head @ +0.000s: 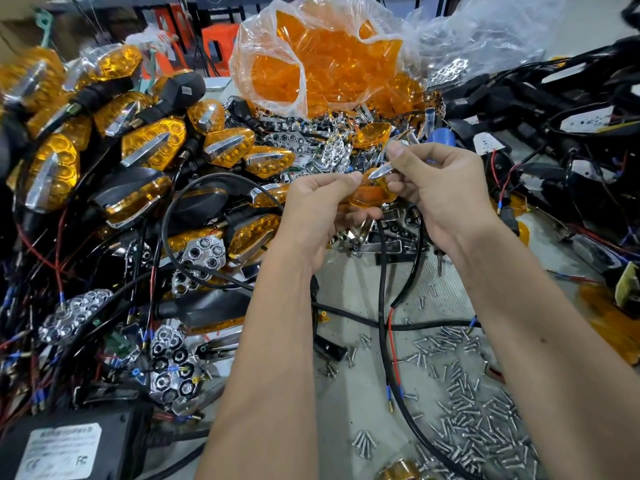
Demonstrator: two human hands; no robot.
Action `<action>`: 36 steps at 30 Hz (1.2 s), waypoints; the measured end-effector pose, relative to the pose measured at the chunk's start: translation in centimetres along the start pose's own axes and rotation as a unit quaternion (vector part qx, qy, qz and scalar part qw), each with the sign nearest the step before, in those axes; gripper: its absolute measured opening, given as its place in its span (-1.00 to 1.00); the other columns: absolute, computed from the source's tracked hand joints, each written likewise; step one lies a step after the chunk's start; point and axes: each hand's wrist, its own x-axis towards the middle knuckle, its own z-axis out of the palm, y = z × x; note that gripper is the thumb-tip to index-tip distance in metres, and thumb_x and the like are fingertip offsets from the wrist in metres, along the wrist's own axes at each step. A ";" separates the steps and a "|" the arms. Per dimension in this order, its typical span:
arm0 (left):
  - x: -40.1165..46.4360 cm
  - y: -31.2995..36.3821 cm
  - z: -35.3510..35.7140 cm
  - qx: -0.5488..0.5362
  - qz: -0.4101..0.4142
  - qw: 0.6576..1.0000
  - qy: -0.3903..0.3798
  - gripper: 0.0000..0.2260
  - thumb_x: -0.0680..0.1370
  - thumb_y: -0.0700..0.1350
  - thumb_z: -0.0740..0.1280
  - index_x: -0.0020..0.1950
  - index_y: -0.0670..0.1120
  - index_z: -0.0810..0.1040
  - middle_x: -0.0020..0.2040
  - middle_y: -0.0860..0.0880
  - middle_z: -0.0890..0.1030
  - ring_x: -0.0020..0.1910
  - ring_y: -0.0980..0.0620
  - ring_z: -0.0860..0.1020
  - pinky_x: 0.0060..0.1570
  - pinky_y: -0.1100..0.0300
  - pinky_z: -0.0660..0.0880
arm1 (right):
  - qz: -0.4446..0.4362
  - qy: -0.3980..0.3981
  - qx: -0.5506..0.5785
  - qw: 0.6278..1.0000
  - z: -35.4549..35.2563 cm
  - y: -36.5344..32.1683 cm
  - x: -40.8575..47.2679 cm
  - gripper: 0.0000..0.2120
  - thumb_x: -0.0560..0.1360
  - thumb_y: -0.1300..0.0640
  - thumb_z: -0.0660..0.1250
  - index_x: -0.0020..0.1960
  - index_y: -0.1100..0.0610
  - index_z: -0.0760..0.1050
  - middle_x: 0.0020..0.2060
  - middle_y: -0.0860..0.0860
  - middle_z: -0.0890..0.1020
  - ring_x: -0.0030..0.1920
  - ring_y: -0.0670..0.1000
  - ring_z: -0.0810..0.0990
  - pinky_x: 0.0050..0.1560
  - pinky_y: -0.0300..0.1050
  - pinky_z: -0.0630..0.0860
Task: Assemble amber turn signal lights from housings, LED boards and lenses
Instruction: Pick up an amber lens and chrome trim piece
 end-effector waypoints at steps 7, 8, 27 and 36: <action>-0.1 0.2 0.0 -0.010 -0.007 1.000 0.014 -0.84 0.64 -0.19 0.38 -0.11 -0.19 0.65 -0.21 -0.20 0.72 -0.35 -0.04 0.69 -0.42 0.32 0.55 | 0.021 -0.009 -0.007 1.000 0.0 -0.1 -0.1 -0.83 0.46 0.12 0.58 -0.11 0.20 0.67 -0.33 -0.01 0.69 -0.35 -0.06 0.64 -0.24 -0.27 0.59; -0.2 0.3 0.0 -0.010 -0.008 1.000 0.014 -0.84 0.64 -0.19 0.38 -0.11 -0.19 0.65 -0.22 -0.19 0.72 -0.36 -0.04 0.69 -0.42 0.32 0.55 | 0.019 -0.005 -0.005 1.000 0.0 -0.1 -0.1 -0.83 0.46 0.12 0.57 -0.10 0.21 0.67 -0.33 -0.01 0.69 -0.35 -0.07 0.64 -0.23 -0.27 0.59; 0.0 0.3 0.2 -0.046 -0.023 0.998 0.029 -0.88 0.64 -0.22 0.37 -0.07 -0.21 0.63 -0.26 -0.11 0.70 -0.33 0.03 0.66 -0.30 0.31 0.58 | -0.072 0.018 -0.006 0.997 1.0 0.2 -0.5 -0.83 0.50 0.21 0.55 -0.06 0.27 0.59 -0.35 0.04 0.68 -0.36 0.00 0.67 -0.29 -0.18 0.61; 0.5 -0.4 0.0 -0.006 -0.004 0.999 0.054 -0.90 0.63 -0.26 0.36 -0.01 -0.23 0.67 -0.26 -0.13 0.70 -0.36 -0.01 0.64 -0.35 0.28 0.54 | -0.085 -0.011 -0.102 0.991 0.3 0.4 0.0 -0.80 0.49 0.15 0.57 -0.11 0.24 0.60 -0.37 0.07 0.68 -0.41 0.01 0.63 -0.38 -0.16 0.57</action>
